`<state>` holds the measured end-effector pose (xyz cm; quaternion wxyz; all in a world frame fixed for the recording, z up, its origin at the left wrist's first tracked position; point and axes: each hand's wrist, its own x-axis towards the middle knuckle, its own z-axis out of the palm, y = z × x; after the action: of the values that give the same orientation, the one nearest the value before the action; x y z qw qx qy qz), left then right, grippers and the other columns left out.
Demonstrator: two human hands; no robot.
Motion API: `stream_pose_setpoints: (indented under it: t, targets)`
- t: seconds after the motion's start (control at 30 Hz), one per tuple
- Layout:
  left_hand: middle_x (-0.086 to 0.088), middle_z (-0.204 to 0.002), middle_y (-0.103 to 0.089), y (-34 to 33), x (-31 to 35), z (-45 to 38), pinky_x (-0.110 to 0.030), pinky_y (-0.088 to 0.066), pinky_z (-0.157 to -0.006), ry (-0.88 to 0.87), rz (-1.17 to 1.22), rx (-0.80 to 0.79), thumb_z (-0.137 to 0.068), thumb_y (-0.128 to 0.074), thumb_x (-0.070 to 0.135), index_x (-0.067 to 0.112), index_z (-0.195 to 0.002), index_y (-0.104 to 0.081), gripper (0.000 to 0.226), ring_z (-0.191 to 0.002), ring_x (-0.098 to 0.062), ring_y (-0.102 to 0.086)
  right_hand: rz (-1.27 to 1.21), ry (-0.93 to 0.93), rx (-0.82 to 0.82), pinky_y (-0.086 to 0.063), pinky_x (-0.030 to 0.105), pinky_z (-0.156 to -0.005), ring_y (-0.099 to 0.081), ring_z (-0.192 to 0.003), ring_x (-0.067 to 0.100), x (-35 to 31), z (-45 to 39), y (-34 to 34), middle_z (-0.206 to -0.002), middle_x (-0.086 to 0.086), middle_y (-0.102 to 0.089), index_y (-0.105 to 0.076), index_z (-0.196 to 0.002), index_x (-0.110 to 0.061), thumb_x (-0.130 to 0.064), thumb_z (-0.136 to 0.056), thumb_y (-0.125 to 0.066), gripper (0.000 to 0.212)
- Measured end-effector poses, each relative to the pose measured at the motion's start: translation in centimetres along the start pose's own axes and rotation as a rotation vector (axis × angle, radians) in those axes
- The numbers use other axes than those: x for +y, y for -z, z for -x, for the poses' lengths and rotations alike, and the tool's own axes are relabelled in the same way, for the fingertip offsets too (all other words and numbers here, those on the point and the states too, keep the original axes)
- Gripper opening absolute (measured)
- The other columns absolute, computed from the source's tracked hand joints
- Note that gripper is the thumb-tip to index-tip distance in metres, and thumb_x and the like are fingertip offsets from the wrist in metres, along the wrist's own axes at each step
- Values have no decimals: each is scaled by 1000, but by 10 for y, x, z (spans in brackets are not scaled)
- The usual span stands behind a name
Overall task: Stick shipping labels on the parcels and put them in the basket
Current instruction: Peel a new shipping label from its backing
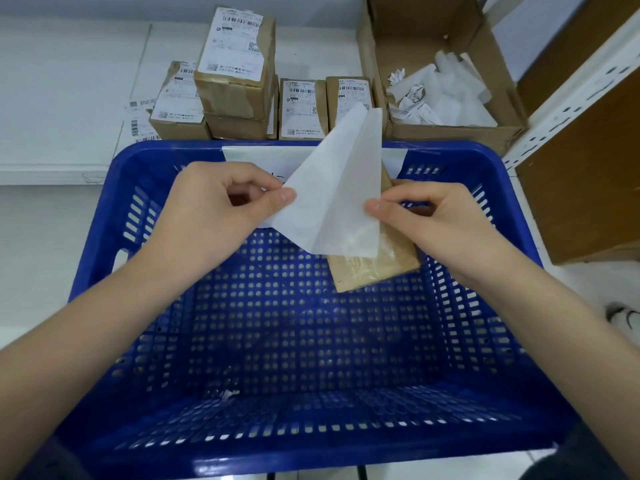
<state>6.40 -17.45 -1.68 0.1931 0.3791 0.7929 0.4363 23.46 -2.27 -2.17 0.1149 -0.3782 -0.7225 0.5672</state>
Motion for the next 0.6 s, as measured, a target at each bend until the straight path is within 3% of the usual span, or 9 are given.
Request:
stream_pose_setpoints:
  t: [0.33, 0.6]
  targets:
    - [17, -61, -66, 11, -1, -8, -1, -40, -64, 53, 8, 52, -83, -72, 30, 33, -75, -67, 10, -64, 6, -61, -13, -6, 27, -49, 41, -97, -64, -101, 10, -3, -4, 9, -100, -10, -72, -76, -85, -26, -31, -79, -72, 9]
    - [7, -63, -67, 18, -2, -12, -3, -38, -58, 62, 26, 70, -84, -70, 28, 23, -79, -70, 7, -57, 2, -58, -39, -11, 54, -52, 43, -92, -66, -95, 12, -5, -6, 16, -95, -8, -73, -76, -82, -26, -29, -79, -72, 6]
